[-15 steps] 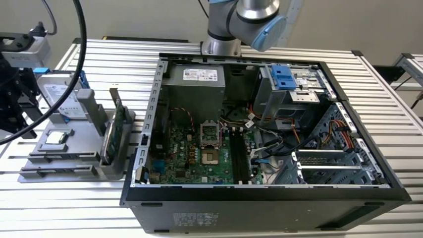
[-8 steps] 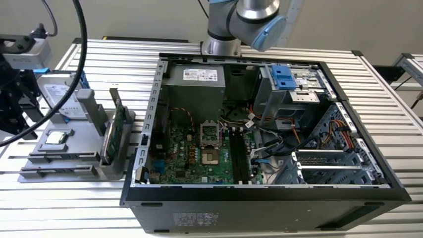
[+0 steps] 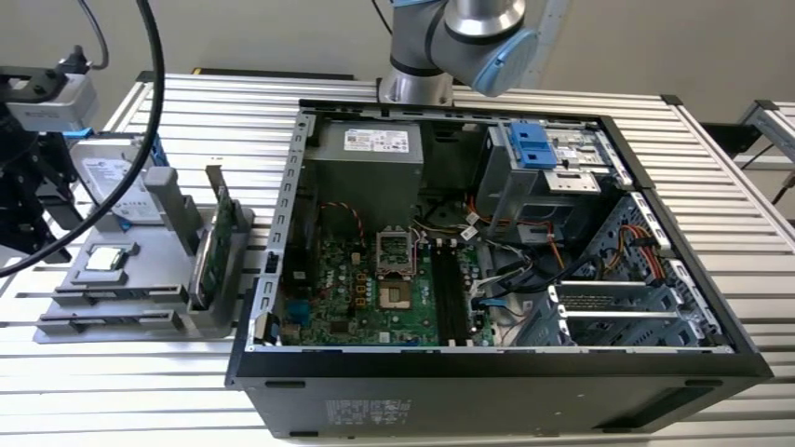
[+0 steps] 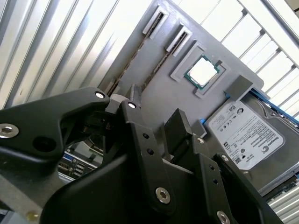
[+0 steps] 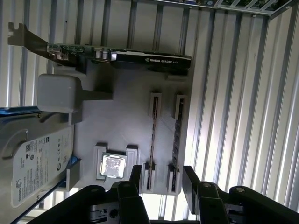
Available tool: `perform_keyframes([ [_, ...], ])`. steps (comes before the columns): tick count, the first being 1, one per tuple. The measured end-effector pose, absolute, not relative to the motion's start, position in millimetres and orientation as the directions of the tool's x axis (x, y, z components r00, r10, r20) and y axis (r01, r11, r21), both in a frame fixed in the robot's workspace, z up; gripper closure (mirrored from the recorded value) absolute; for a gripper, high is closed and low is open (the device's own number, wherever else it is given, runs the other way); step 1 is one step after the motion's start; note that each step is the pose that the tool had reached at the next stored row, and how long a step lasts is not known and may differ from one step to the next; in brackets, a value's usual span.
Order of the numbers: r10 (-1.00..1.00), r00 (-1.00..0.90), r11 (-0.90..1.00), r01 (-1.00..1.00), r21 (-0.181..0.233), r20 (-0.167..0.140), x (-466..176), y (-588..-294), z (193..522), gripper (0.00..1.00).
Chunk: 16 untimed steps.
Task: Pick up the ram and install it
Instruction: 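Pick up the ram and move it above insertion slot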
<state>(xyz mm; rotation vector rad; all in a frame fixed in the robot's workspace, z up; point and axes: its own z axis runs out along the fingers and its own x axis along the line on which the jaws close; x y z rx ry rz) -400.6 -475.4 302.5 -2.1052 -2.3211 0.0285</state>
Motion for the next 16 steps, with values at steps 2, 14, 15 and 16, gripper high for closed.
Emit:
perform_keyframes([
  [2,0.995,-0.097,0.097,0.995,-0.019,-0.006,-400.6,-475.4,301.7,0.0],
  [14,0.995,-0.097,0.097,0.995,-0.019,-0.006,-400.6,-475.4,297.0,0.0],
  [15,0.995,-0.097,0.097,0.995,-0.019,-0.006,-400.6,-475.4,296.6,0.0],
  [16,0.995,-0.097,0.097,0.995,-0.019,-0.006,-400.6,-475.4,296.3,0.0],
])
